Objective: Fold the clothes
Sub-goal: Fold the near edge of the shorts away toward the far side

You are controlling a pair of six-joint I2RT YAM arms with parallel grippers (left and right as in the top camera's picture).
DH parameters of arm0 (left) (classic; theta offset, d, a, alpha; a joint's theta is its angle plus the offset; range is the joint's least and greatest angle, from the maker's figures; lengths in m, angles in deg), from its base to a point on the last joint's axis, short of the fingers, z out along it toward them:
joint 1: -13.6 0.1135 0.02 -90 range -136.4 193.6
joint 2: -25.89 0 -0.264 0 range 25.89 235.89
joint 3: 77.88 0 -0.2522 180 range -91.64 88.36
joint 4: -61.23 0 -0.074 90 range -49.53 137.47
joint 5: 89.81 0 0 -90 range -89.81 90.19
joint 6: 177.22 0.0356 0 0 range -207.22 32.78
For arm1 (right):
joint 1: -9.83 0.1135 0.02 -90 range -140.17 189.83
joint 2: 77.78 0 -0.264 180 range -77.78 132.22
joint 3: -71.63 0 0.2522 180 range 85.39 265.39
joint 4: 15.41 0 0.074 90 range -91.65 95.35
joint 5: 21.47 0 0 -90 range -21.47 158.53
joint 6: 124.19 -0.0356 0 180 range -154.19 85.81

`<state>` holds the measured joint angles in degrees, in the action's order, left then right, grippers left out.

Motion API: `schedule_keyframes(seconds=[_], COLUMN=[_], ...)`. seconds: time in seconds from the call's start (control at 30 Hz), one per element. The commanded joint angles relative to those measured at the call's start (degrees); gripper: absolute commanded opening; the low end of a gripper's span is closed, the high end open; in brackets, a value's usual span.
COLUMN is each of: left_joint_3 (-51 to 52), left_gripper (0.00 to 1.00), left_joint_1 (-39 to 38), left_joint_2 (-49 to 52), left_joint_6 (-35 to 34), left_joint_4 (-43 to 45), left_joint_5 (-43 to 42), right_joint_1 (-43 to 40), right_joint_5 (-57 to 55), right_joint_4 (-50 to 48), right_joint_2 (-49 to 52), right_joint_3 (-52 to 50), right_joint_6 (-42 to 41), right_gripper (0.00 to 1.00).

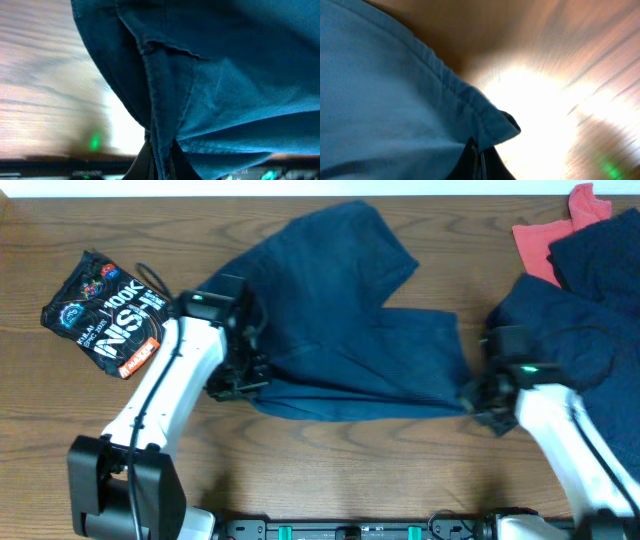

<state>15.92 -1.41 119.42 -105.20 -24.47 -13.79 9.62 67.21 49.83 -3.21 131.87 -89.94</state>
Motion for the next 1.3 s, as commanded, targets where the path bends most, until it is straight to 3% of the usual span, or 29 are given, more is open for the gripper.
schedule_keyframes(seconds=[0.0, 0.13, 0.27, 0.4, 0.6, 0.9, 1.1, 1.27], left_joint_3=[0.11, 0.11, 0.11, 0.11, 0.13, 0.13, 0.13, 0.13], left_gripper=[0.06, 0.06, 0.06, 0.06, 0.06, 0.06, 0.06, 0.06], left_joint_1=[-4.57, -11.26, -15.50, -16.50, -12.94, -0.81, 8.37, 10.99], left_joint_2=[-0.68, -2.05, -6.73, -14.10, -19.37, -9.16, 0.87, 7.91], left_joint_6=[-2.14, -7.41, -13.42, -23.41, -23.87, -23.54, -25.35, -23.15], left_joint_4=[-2.78, -6.73, -7.10, -5.40, 3.69, 15.02, 27.19, 43.45], left_joint_5=[0.94, 1.14, 2.34, 12.83, 20.85, 25.62, 23.89, 22.34], right_joint_1=[-7.74, -13.77, -14.25, -12.70, -6.38, 2.27, 6.91, 9.66], right_joint_5=[-7.69, -7.52, -4.55, -0.28, 2.91, 2.91, 2.91, 2.89], right_joint_4=[2.21, 5.11, 5.53, 3.58, 1.68, -0.85, -14.03, -29.03], right_joint_2=[-8.26, -15.80, -17.00, -13.57, -1.27, 21.53, 31.15, 38.23], right_joint_3=[4.37, 8.76, 13.07, 18.23, 30.60, 46.90, 49.09, 49.09], right_joint_6=[11.04, 19.37, 24.57, 27.61, 31.52, 34.49, 35.26, 35.21], right_gripper=[0.01, 0.01, 0.01, 0.01, 0.02, 0.01, 0.01, 0.01])
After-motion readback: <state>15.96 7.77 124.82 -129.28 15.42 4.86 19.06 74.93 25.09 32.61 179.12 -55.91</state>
